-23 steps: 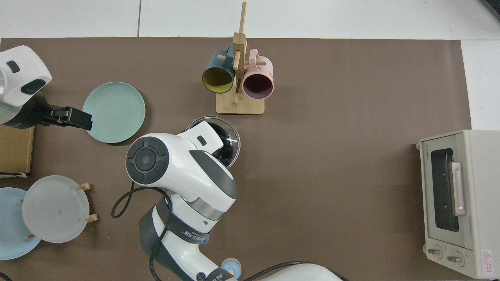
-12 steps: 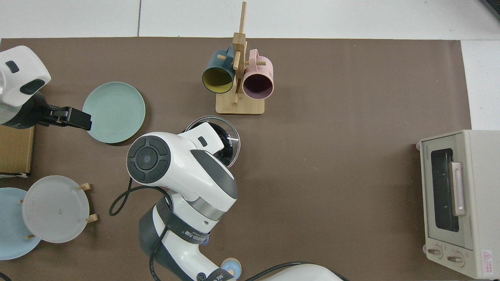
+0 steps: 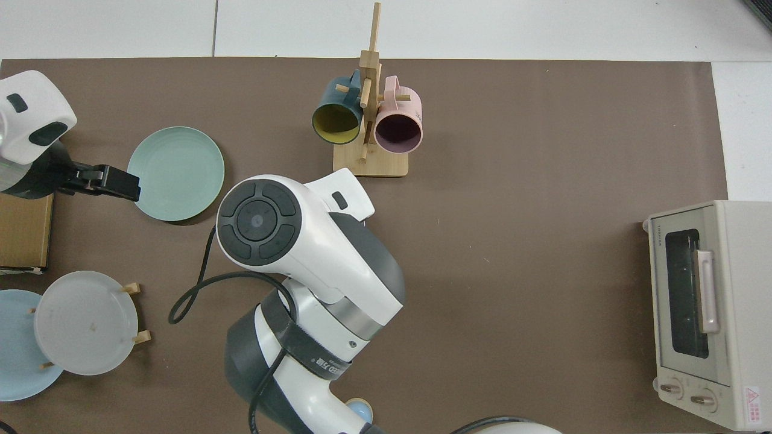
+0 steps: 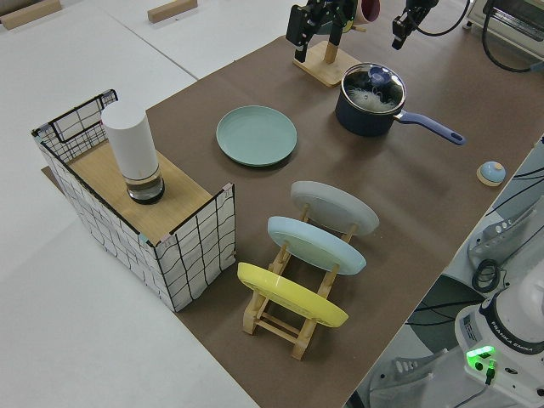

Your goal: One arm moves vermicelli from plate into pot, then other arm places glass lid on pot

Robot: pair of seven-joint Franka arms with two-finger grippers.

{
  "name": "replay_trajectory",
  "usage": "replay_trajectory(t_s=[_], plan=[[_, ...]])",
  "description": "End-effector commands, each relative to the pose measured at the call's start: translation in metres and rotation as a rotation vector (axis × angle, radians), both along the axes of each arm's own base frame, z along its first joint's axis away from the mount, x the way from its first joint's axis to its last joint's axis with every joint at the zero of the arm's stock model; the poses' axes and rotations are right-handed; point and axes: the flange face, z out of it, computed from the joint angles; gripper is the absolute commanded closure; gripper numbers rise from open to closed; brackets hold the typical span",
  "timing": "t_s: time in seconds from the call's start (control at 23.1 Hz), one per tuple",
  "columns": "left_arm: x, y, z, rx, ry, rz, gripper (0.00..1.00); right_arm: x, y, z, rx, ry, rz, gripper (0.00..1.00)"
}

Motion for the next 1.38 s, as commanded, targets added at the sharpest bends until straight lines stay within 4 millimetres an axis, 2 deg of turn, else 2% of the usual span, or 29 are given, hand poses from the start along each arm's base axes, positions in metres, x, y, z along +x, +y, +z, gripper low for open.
replay_trajectory(t_s=[0.0,0.04,0.13,0.43,0.61,1.08,1.34], plan=[[-0.007,0.002,0.008,-0.014,-0.013,-0.007,0.0,0.02,-0.025,-0.016,0.009,-0.011,0.09,1.0],[-0.006,0.001,0.009,-0.014,-0.015,-0.01,0.0,0.025,-0.03,-0.022,0.012,-0.016,0.111,1.0],[-0.007,0.002,0.009,-0.014,-0.014,-0.008,0.0,0.027,-0.029,-0.033,0.022,-0.032,0.123,1.0],[-0.008,0.002,0.009,-0.014,-0.014,-0.01,0.0,0.015,-0.023,-0.077,-0.002,-0.007,0.155,1.0],[-0.008,0.003,0.009,-0.014,-0.011,-0.008,0.0,0.008,-0.015,-0.08,-0.004,-0.006,0.17,1.0],[-0.008,0.003,0.009,-0.014,-0.009,-0.01,0.0,0.0,-0.011,-0.097,-0.005,-0.003,0.185,1.0],[-0.008,0.003,0.009,-0.014,-0.011,-0.01,0.0,-0.001,-0.011,-0.092,-0.013,-0.001,0.188,1.0]])
